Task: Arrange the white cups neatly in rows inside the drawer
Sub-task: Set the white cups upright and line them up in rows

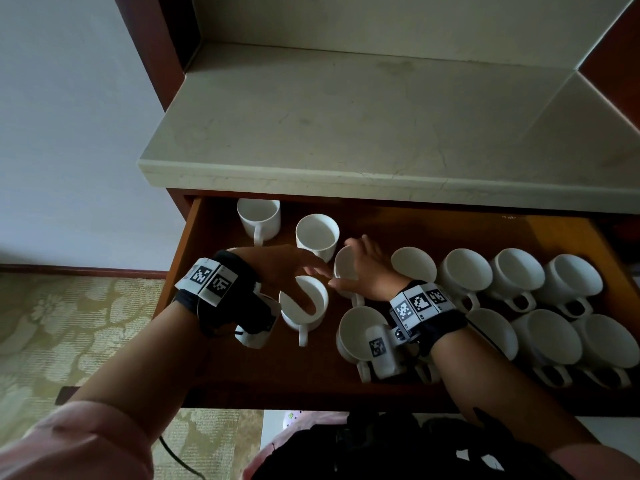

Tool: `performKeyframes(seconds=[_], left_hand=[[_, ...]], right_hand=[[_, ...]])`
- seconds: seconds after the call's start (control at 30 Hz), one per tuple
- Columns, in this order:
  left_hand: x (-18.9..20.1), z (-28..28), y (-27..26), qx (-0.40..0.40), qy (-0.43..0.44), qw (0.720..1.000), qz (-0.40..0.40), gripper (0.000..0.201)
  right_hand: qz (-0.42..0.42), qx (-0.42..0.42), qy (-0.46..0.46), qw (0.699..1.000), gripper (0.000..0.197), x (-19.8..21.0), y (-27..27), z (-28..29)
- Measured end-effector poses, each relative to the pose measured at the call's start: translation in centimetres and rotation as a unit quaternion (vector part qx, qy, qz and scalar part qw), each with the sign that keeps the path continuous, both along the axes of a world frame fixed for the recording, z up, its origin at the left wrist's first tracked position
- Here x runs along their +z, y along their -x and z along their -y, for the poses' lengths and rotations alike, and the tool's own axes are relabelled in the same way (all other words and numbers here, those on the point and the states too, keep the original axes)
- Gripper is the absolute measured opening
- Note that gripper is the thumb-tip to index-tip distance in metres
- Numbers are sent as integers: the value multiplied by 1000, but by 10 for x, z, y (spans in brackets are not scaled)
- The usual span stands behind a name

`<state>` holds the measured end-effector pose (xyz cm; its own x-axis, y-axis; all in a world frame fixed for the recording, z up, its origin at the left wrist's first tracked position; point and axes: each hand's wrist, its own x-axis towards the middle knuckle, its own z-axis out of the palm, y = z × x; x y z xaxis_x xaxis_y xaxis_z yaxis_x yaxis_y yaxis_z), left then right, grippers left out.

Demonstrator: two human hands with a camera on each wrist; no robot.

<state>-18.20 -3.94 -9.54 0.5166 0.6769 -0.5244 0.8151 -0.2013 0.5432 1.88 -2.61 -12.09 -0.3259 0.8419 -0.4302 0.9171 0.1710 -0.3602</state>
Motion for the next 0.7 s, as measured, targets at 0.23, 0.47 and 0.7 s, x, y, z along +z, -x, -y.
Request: performKeyframes(seconds=[0.23,0.47,0.7], left_hand=[[-1,4,-6,-18,55,995,-77,77],[-2,11,-11,-21,76,993,-84,108],[-3,13,-9,16,85,994,-71,100]], right_hand=[[5,8,-3,1000,93,1,-1,-1],[-2,10,-11,1000,94,-2,-3,-1],[-2,7,-10,1000,95,0,-3,0]])
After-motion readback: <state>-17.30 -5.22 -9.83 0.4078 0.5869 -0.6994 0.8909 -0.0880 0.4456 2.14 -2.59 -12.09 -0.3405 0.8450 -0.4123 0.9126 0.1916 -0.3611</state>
